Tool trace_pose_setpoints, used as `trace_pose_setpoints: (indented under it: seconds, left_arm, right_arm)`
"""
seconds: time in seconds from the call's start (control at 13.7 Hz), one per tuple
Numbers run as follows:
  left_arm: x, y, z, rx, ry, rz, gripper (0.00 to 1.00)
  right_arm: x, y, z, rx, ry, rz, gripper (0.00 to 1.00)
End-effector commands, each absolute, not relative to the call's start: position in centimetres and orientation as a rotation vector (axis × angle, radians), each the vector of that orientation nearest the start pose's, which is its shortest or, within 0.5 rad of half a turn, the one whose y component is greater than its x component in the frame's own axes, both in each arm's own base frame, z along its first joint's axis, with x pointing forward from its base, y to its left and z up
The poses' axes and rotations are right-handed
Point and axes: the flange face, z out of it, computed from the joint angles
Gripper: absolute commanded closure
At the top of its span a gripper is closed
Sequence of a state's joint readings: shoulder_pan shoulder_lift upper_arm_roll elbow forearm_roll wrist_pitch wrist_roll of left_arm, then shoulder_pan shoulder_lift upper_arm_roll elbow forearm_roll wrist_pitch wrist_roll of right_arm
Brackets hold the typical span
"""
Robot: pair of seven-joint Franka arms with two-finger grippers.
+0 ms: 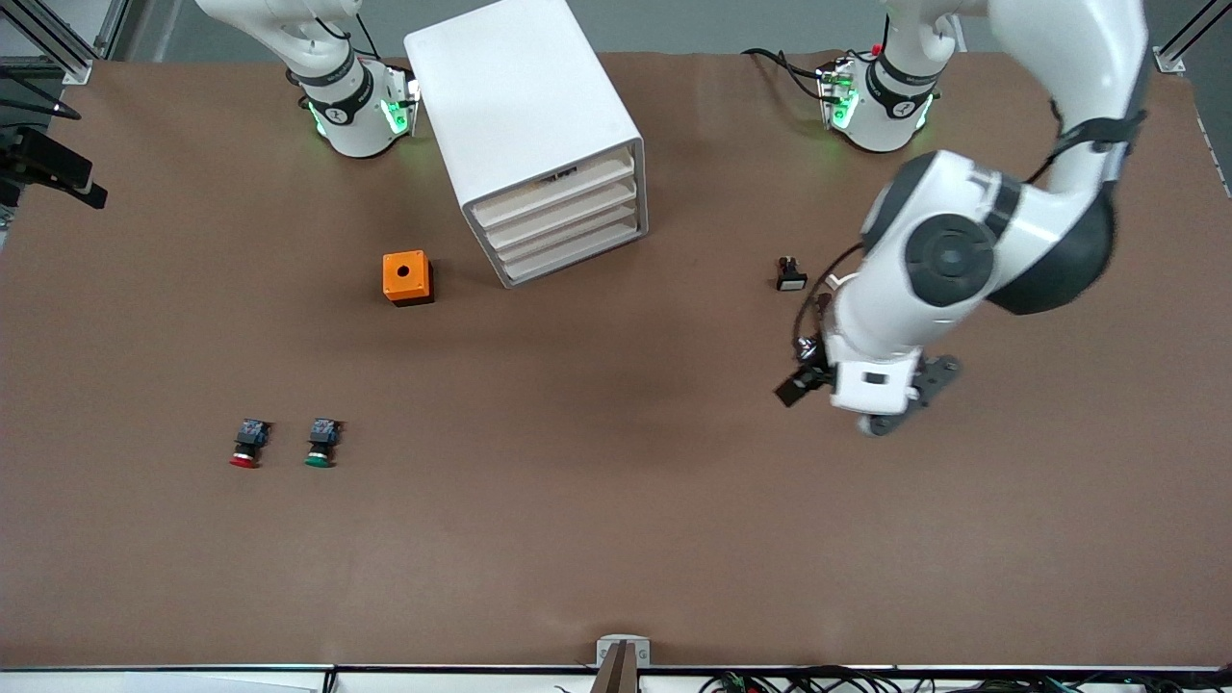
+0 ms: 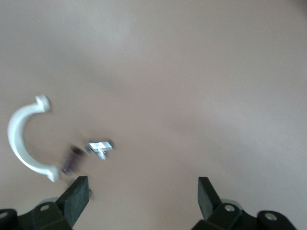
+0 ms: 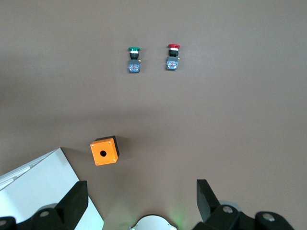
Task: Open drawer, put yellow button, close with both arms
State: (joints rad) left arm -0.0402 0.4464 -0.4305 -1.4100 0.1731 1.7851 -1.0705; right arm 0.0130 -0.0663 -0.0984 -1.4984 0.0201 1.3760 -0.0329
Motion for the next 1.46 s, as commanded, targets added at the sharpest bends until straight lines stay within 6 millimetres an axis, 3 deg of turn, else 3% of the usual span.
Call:
trace_pose_setpoints:
  seconds: [0.0, 0.15, 0.44, 0.59, 0.66, 0.95, 1.39]
  left_arm:
    - [62.6, -21.1, 50.8, -3.005, -0.764, -0.032, 0.0]
    - [61.6, -18.8, 54.4, -3.007, -0.698, -0.08, 0.0]
    - [59.5, -12.8, 59.4, -2.999, -0.54, -0.049, 0.0]
    - [58.3, -11.7, 60.8, -2.991, -0.433, -0.012, 0.0]
    - [57.4, -10.6, 62.5, -2.983, -0.408, -0.043, 0.0]
    - [53.2, -8.5, 65.6, -3.007, -0.206, 0.066, 0.0]
    - [49.2, -5.5, 67.1, -3.092, -0.112, 0.072, 0.0]
  right_arm:
    - [49.6, -4.1, 68.3, -3.092, 0.088, 0.021, 0.0]
    - [48.7, -3.7, 67.8, -3.089, 0.071, -0.033, 0.0]
    - [48.8, -3.6, 68.1, -3.099, 0.056, -0.045, 0.0]
    - [48.7, -3.5, 68.5, -3.101, 0.046, -0.047, 0.0]
    - [48.6, -3.5, 69.0, -3.103, 0.046, -0.052, 0.0]
    - [48.6, -3.9, 69.4, -3.134, -0.014, -0.007, 0.0]
    - [48.3, -4.1, 68.9, -3.132, -0.003, 0.036, 0.0]
